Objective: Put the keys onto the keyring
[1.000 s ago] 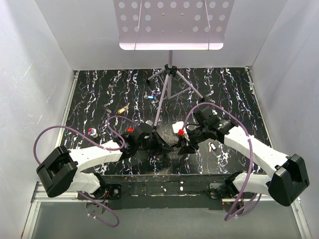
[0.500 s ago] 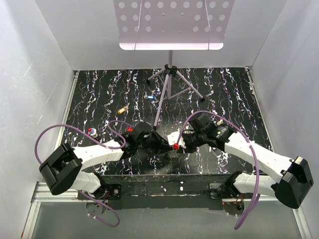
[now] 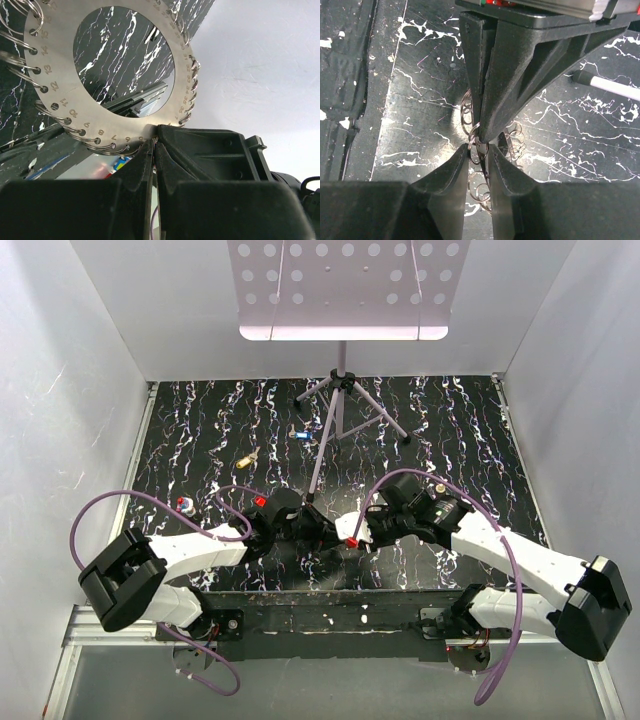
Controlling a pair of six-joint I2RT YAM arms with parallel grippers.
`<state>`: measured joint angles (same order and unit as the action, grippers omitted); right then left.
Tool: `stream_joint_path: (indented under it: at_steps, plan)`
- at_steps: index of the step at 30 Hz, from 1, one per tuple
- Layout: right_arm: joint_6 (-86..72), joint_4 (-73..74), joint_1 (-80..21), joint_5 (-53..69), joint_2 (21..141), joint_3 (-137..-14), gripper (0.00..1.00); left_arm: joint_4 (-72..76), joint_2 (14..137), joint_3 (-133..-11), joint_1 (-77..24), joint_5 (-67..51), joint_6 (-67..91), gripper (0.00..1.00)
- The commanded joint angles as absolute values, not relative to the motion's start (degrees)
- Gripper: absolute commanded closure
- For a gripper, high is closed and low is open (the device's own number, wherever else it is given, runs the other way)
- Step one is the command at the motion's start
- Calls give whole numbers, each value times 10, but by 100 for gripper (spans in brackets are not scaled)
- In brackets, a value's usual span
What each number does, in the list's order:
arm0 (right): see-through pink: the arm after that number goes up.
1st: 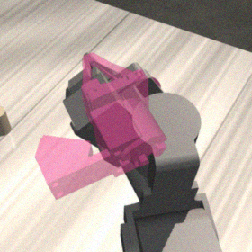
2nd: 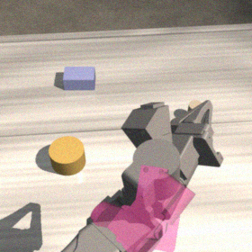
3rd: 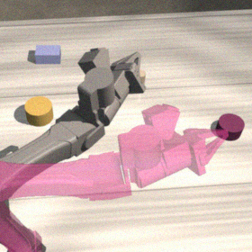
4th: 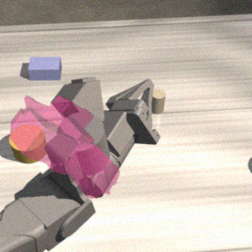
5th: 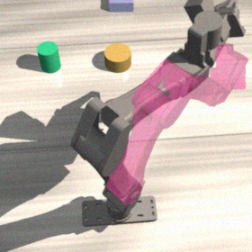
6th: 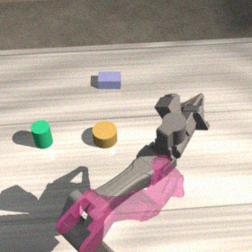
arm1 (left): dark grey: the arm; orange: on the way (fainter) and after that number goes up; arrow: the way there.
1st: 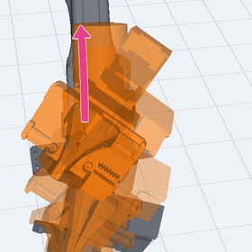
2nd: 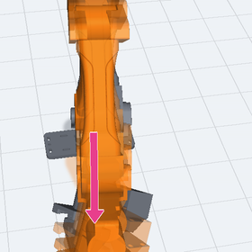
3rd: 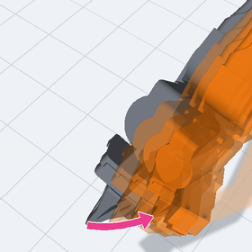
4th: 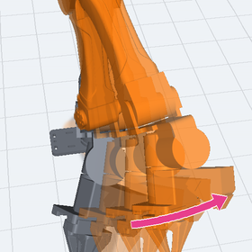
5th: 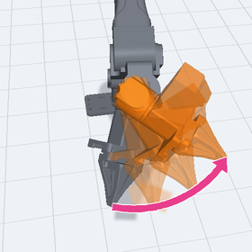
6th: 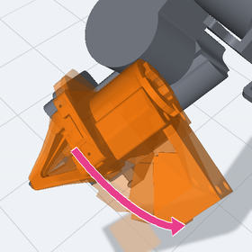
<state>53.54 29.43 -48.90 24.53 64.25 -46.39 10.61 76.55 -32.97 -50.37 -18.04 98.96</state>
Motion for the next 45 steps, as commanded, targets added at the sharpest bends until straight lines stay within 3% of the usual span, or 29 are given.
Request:
stream_joint_path:
  at_steps: [1, 8, 21, 29, 38, 45]
  plan:
    - [548, 278, -493, 232, 625, -464, 74, 127, 748, -322, -500, -188, 1001, 100]
    - [538, 286, -493, 248, 621, -475, 80, 127, 750, -317, -499, -185, 1004, 100]
    - [524, 286, -493, 258, 621, -479, 78, 133, 751, -310, -499, -181, 1010, 100]
    - [519, 290, -493, 263, 621, -481, 99, 149, 750, -299, -499, -180, 1013, 100]
    - [501, 289, -484, 284, 627, -480, 99, 151, 718, -277, -498, -174, 994, 54]
    - [470, 295, -455, 341, 630, -487, 99, 74, 653, -267, -494, -150, 913, 38]
